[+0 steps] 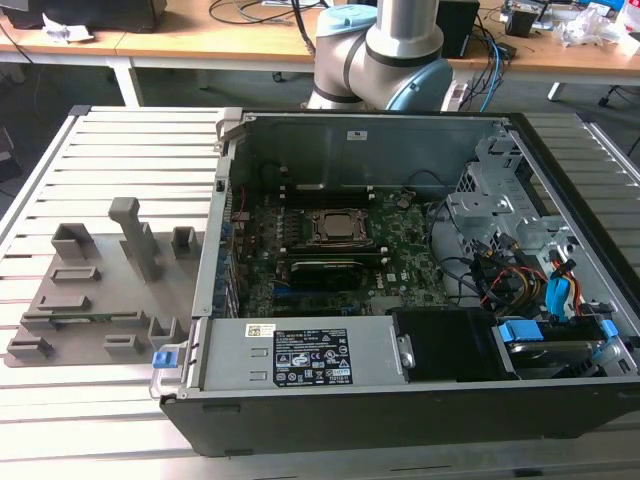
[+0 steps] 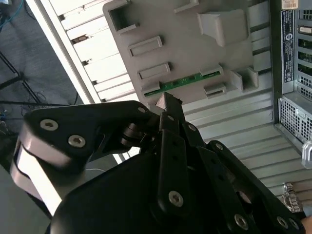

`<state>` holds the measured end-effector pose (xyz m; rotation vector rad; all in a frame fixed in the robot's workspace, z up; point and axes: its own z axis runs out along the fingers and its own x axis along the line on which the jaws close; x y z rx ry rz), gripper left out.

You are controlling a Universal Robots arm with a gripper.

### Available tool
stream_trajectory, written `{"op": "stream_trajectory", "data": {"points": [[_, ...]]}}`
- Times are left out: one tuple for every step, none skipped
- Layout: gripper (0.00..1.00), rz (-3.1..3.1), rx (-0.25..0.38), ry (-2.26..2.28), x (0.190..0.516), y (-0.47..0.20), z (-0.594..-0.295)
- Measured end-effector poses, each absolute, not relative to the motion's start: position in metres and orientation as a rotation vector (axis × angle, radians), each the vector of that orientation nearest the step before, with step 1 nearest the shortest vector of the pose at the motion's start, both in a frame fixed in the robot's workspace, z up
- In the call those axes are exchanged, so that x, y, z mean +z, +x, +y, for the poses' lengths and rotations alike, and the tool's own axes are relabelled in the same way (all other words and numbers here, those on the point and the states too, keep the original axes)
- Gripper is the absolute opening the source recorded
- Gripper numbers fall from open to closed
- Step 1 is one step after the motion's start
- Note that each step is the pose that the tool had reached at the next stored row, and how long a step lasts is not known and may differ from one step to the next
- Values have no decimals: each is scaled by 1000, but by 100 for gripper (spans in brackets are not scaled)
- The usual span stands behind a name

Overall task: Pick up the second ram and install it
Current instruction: 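Pick up the second ram and move it above second insertion slot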

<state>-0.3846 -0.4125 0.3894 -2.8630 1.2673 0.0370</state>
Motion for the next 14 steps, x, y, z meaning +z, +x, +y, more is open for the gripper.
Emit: {"op": "stream_trajectory", "data": {"points": [[11,1238,37,-2876,389,-385,-412],[11,1215,37,-2886,389,-385,-412],[11,1198,37,-2893,389,-385,-412],[11,1186,37,-2898,389,-385,-412],[11,1162,37,-2908,389,-385,-412],[11,1139,38,-2918,389,-385,-412],[11,1154,38,-2912,389,-385,-412],[11,1187,37,-2898,389,-385,-412],[11,1234,37,-2878,389,-385,-412],[11,1292,37,-2852,389,-385,-412],[11,1343,36,-2828,389,-385,-412],[11,1372,36,-2814,388,-385,-412],[11,1391,36,-2804,388,-385,-412],[11,1432,36,-2783,388,-385,-412]]}}
